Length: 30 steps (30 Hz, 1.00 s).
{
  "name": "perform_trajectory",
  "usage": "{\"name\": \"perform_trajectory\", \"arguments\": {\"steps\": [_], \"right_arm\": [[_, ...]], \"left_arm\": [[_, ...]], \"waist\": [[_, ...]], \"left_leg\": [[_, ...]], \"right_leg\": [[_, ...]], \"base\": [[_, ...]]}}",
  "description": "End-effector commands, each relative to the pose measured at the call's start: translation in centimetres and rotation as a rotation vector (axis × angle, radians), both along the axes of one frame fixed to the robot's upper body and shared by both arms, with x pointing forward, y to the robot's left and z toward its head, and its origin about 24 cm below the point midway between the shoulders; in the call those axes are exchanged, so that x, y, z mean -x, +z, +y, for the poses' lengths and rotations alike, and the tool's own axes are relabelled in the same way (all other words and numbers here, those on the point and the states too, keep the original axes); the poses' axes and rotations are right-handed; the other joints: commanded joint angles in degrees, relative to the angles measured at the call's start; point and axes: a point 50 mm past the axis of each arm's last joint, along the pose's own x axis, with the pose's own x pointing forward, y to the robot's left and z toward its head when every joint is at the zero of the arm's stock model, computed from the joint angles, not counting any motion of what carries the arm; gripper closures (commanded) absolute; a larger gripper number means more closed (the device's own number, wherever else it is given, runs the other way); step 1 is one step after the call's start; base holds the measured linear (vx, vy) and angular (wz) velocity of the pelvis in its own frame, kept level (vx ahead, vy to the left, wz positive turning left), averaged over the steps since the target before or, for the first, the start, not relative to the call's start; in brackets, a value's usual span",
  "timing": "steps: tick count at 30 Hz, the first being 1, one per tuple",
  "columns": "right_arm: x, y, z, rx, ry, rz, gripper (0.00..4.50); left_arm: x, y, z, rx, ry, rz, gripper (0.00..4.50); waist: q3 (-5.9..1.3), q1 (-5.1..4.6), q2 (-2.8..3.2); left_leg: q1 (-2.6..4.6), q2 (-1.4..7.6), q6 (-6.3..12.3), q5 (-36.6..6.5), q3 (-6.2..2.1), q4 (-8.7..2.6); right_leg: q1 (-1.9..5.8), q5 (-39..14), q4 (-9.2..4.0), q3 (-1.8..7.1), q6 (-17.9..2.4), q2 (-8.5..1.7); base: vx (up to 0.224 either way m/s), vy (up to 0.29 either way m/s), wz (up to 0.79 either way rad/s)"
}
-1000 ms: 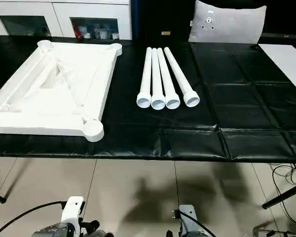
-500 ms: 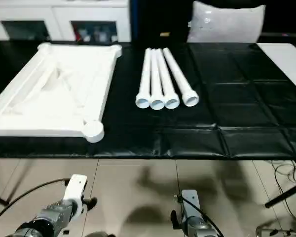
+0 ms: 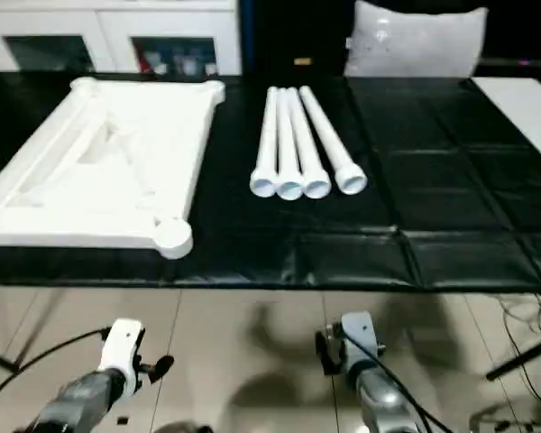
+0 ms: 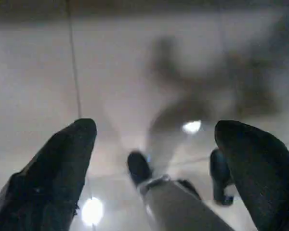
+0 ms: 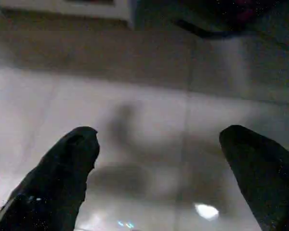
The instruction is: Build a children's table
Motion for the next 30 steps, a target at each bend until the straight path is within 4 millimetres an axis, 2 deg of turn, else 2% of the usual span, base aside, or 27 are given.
{"name": "perform_trajectory", "arguments": {"steps": [1, 4, 5, 6, 8, 9, 10, 12, 13, 14, 15, 17, 19, 20, 21, 22, 24, 25, 27, 28, 30], "right_arm": [[0.3, 0.5, -0.9, -0.043, -0.012, -0.029, 0.0], [1.4, 1.8, -1.4, -0.109, 0.026, -0.086, 0.0], [2.0, 2.4, -1.6, -0.115, 0.056, -0.107, 0.0], [2.3, 2.7, -1.6, -0.112, 0.071, -0.115, 0.0], [2.9, 3.2, -1.8, -0.121, 0.091, -0.128, 0.0], [3.4, 4.0, -2.0, -0.127, 0.102, -0.143, 0.0], [3.7, 4.3, -2.1, -0.133, 0.106, -0.15, 0.0], [4.2, 5.0, -2.2, -0.146, 0.113, -0.162, 0.0], [4.9, 6.3, -2.6, -0.16, 0.122, -0.183, 0.0], [5.0, 6.6, -2.7, -0.163, 0.124, -0.186, 0.0], [5.6, 7.8, -2.9, -0.187, 0.132, -0.199, 0.0], [6.0, 10.2, -2.9, -0.257, 0.138, -0.25, 0.0], [6.0, 10.9, -2.9, -0.279, 0.142, -0.267, 0.0], [6.1, 12.5, -3.0, -0.289, 0.151, -0.302, 0.0], [6.0, 13.7, -3.1, -0.292, 0.163, -0.335, 0.0], [5.8, 15.6, -3.2, -0.271, 0.195, -0.39, 0.0], [5.6, 16.9, -3.0, -0.249, 0.227, -0.432, 0.0], [5.5, 17.2, -3.0, -0.247, 0.231, -0.438, 0.0], [4.5, 19.6, -2.8, -0.223, 0.24, -0.499, 0.0], [4.2, 20.3, -2.7, -0.21, 0.234, -0.519, 0.0], [3.3, 21.2, -2.7, -0.23, 0.189, -0.548, 0.0]], "left_arm": [[0.0, 0.9, 0.7, 0.017, -0.005, -0.067, 0.12], [1.0, 2.1, 1.2, 0.025, -0.028, -0.152, 0.12], [1.4, 2.7, 1.2, 0.021, -0.042, -0.191, 0.12], [1.6, 3.1, 1.2, 0.023, -0.046, -0.213, 0.12], [2.1, 3.9, 1.3, 0.039, -0.046, -0.253, 0.12], [2.8, 5.1, 1.4, 0.062, -0.053, -0.298, 0.12], [3.1, 5.7, 1.4, 0.073, -0.059, -0.315, 0.12], [3.6, 6.7, 1.3, 0.076, -0.088, -0.353, 0.12], [4.4, 8.0, 1.3, 0.092, -0.118, -0.392, 0.12], [4.5, 8.2, 1.3, 0.093, -0.123, -0.396, 0.12], [5.1, 9.3, 1.2, 0.109, -0.141, -0.413, 0.12], [5.7, 11.2, 1.1, 0.149, -0.167, -0.45, 0.12], [5.9, 11.8, 1.1, 0.155, -0.178, -0.461, 0.12], [6.2, 13.3, 1.1, 0.158, -0.2, -0.491, 0.12], [6.2, 14.6, 1.2, 0.151, -0.204, -0.525, 0.12], [6.2, 16.5, 1.1, 0.164, -0.193, -0.573, 0.12], [6.1, 17.9, 0.8, 0.198, -0.184, -0.604, 0.12], [6.0, 18.2, 0.8, 0.206, -0.183, -0.609, 0.12], [5.3, 21.4, 0.1, 0.272, -0.185, -0.689, 0.12], [5.1, 22.3, -0.2, 0.286, -0.191, -0.715, 0.12], [4.1, 23.2, -0.3, 0.279, -0.194, -0.752, 0.12]], "waist": [[-2.54, -0.17, -0.49], [-1.9, -0.43, -0.65], [-1.48, -0.2, -0.62], [-1.35, -0.3, -0.7], [-0.95, -0.41, -0.77], [-0.83, -0.35, -0.8], [-0.6, -0.28, -0.95], [-0.49, -0.52, -1.04], [-0.34, -0.62, -1.77], [-0.16, -0.33, -1.4], [-0.07, -0.35, -1.47], [-0.03, -0.13, -1.46], [0.02, -0.25, -1.48], [-0.02, -0.19, -1.68], [0.09, -0.08, -1.45], [-0.25, 0.07, -1.37], [-0.35, -0.09, -1.44], [-0.31, -0.11, -1.44], [-0.48, -0.03, -1.37], [-0.67, -0.04, -1.52], [-0.74, -0.01, -1.69]], "left_leg": [[0.78, 6.46, 8.16, -9.9, -2.29, -4.05], [0.65, 6.4, 8.17, -12.1, -2.26, -4.49], [0.49, 6.79, 7.85, -14.1, -2.49, -4.86], [0.61, 6.74, 7.56, -15.0, -2.45, -4.96], [0.78, 6.33, 5.44, -17.8, -2.38, -5.24], [0.9, 6.37, 4.83, -18.8, -2.39, -5.29], [0.76, 6.74, 3.99, -19.3, -2.63, -5.64], [0.85, 6.36, 3.52, -20.7, -2.52, -5.75], [0.69, 6.26, 3.6, -20.4, -2.49, -5.74], [0.63, 6.32, 3.37, -20.7, -2.66, -5.91], [0.71, 6.22, 3.32, -21.1, -2.57, -5.86], [0.71, 6.37, 3.56, -20.4, -2.74, -6.07], [0.81, 6.03, 3.36, -20.7, -2.6, -6.0], [0.93, 5.95, 3.01, -20.4, -2.63, -5.99], [0.84, 5.98, 2.73, -20.1, -2.71, -5.99], [0.89, 6.22, 2.68, -18.9, -2.85, -6.1], [0.95, 5.69, 2.87, -17.2, -2.52, -5.79], [0.97, 5.55, 2.79, -16.9, -2.45, -5.69], [1.06, 5.32, 2.8, -15.6, -2.51, -5.43], [1.05, 5.11, 2.69, -14.0, -2.58, -5.25], [1.34, 4.81, 2.63, -12.7, -2.37, -5.08]], "right_leg": [[1.79, 2.5, -3.89, 3.83, -14.1, -7.32], [1.35, -0.8, -4.4, 3.81, -13.4, -6.84], [1.45, -3.3, -4.75, 4.02, -12.3, -7.11], [1.35, -4.8, -4.99, 3.99, -11.8, -6.86], [1.02, -11.5, -5.73, 4.19, -10.8, -6.73], [0.95, -13.1, -5.97, 4.28, -10.6, -6.81], [0.99, -14.0, -6.04, 4.45, -10.3, -6.85], [0.78, -14.0, -6.13, 4.45, -9.6, -6.27], [0.88, -14.4, -6.24, 4.55, -9.1, -6.28], [0.87, -16.2, -6.34, 4.62, -8.2, -6.44], [0.65, -17.2, -6.48, 4.63, -7.8, -6.37], [0.88, -15.6, -6.34, 4.7, -6.7, -6.16], [0.63, -17.5, -6.62, 4.63, -6.1, -6.12], [0.68, -18.0, -6.78, 4.63, -5.7, -6.1], [0.72, -17.9, -6.68, 4.73, -5.7, -6.16], [1.07, -15.1, -6.4, 4.6, -5.5, -5.93], [1.0, -10.7, -5.99, 4.26, -6.0, -5.44], [1.0, -10.6, -5.96, 4.23, -6.0, -5.42], [1.19, -9.6, -5.75, 4.14, -6.0, -5.39], [1.38, -7.9, -5.33, 3.97, -6.3, -5.1], [1.28, -8.5, -5.46, 3.82, -5.4, -4.94]], "base": [[0.0, 0.0, 0.0], [0.0, 0.0, 0.0], [0.0, 0.0, 0.0], [0.0, 0.0, 0.0], [0.0, 0.0, 0.0], [0.0, 0.0, 0.0], [0.0, 0.0, 0.0], [0.0, 0.0, 0.0], [0.0, 0.0, 0.0], [0.0, 0.0, 0.0], [0.0, 0.0, 0.0], [0.0, 0.0, 0.0], [0.0, 0.0, 0.0], [0.0, 0.0, 0.0], [0.0, 0.0, 0.0], [0.0, 0.0, 0.0], [0.0, 0.0, 0.0], [0.0, 0.0, 0.0], [0.0, 0.0, 0.0], [0.0, 0.0, 0.0], [0.0, 0.0, 0.0]]}}
